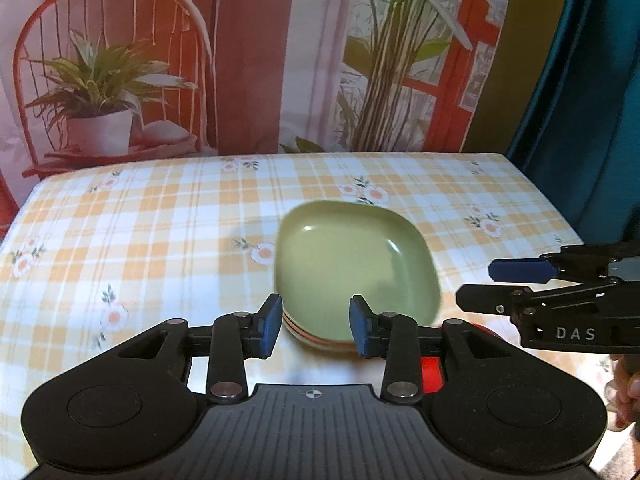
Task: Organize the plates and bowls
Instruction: 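Move both grippers to the nested red bowls and close on their rim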
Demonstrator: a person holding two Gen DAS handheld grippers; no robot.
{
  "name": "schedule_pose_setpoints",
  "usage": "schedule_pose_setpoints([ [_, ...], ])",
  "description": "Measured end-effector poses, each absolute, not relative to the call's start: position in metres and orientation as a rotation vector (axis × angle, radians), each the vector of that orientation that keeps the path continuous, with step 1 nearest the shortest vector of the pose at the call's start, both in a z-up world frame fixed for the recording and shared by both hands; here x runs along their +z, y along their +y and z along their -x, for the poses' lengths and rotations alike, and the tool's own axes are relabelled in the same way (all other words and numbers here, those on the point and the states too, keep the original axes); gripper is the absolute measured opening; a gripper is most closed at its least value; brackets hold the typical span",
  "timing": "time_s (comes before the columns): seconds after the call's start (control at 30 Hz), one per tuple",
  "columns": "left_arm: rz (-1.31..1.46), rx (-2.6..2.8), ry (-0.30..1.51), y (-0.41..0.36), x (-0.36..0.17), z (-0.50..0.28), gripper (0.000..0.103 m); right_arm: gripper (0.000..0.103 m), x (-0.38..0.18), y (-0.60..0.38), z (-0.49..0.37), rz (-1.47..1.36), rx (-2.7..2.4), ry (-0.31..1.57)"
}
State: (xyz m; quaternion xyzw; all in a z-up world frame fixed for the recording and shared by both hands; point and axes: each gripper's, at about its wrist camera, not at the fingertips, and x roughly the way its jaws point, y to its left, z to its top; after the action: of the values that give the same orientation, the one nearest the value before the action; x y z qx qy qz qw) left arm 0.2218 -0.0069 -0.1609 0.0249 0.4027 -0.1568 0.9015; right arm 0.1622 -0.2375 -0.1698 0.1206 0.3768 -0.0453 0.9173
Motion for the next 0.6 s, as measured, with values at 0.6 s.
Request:
schedule_pose_setpoints([
  [0.6, 0.068, -0.319, 0.907, -0.014, -0.187, -0.181, 0.04, 0.047, -0.198, -0.227, -0.107, -0.348, -0.136, 0.745],
])
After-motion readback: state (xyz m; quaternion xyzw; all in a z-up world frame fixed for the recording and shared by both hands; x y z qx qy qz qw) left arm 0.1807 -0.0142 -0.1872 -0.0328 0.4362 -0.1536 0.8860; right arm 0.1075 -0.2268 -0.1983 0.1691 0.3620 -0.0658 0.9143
